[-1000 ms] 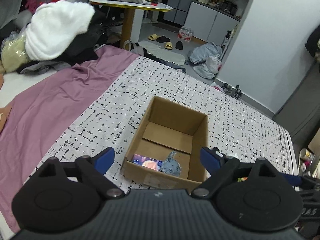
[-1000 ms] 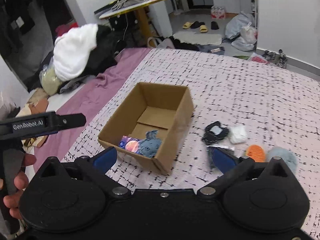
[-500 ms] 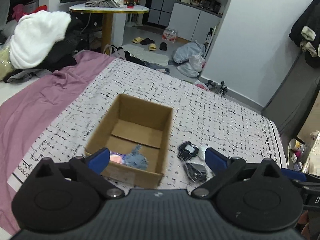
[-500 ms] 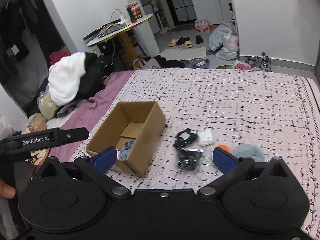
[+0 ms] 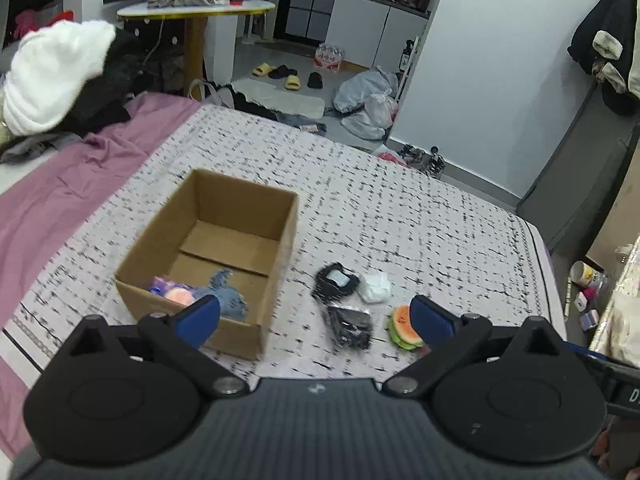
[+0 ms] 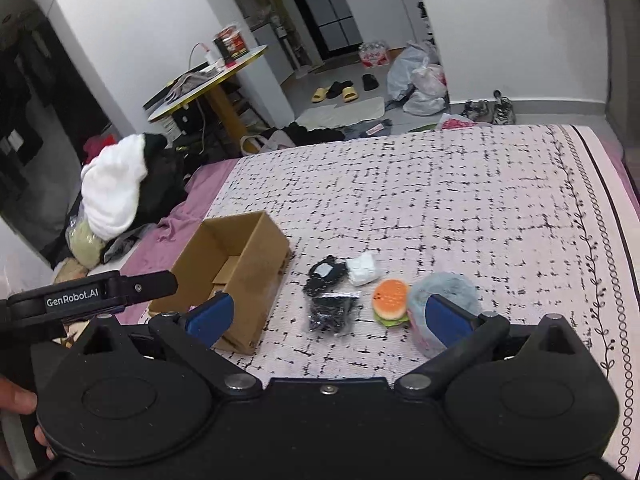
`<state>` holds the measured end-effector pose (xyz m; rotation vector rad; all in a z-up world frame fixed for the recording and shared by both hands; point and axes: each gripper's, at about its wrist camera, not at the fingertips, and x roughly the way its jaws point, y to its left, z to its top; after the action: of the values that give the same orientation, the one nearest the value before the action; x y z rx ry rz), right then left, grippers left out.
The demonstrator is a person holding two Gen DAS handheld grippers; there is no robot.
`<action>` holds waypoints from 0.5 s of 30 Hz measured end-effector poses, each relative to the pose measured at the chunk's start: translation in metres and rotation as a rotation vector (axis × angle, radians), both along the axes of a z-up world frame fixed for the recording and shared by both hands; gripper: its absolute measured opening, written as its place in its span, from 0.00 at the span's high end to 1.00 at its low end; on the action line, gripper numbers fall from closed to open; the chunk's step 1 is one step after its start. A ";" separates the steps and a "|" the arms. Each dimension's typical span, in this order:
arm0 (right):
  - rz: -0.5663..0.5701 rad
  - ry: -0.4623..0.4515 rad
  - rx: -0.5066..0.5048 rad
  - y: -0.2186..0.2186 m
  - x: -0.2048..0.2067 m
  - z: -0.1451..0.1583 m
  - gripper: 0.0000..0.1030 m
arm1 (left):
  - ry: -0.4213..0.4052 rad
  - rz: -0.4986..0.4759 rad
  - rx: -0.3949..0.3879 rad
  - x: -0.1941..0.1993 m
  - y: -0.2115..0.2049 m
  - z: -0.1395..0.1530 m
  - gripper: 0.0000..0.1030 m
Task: Organize soft objects
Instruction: 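Move the right tool back to the fluffy grey-blue plush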
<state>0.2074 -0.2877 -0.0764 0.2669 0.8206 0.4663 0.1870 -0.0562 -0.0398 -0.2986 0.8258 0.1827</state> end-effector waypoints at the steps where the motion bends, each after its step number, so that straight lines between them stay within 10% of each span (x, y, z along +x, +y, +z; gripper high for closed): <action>1: -0.006 0.001 0.010 -0.004 0.001 -0.002 0.00 | 0.004 -0.002 -0.003 0.001 -0.004 -0.001 0.02; 9: -0.093 0.024 0.087 -0.039 0.011 -0.024 0.05 | 0.017 -0.006 -0.039 0.014 -0.028 -0.017 0.05; 15: -0.145 0.074 0.152 -0.059 0.020 -0.055 0.31 | 0.047 -0.008 -0.060 0.031 -0.044 -0.037 0.15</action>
<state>0.2277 -0.3470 -0.1317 0.4833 0.8323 0.3851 0.2181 -0.1004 -0.0766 -0.3486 0.8802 0.1584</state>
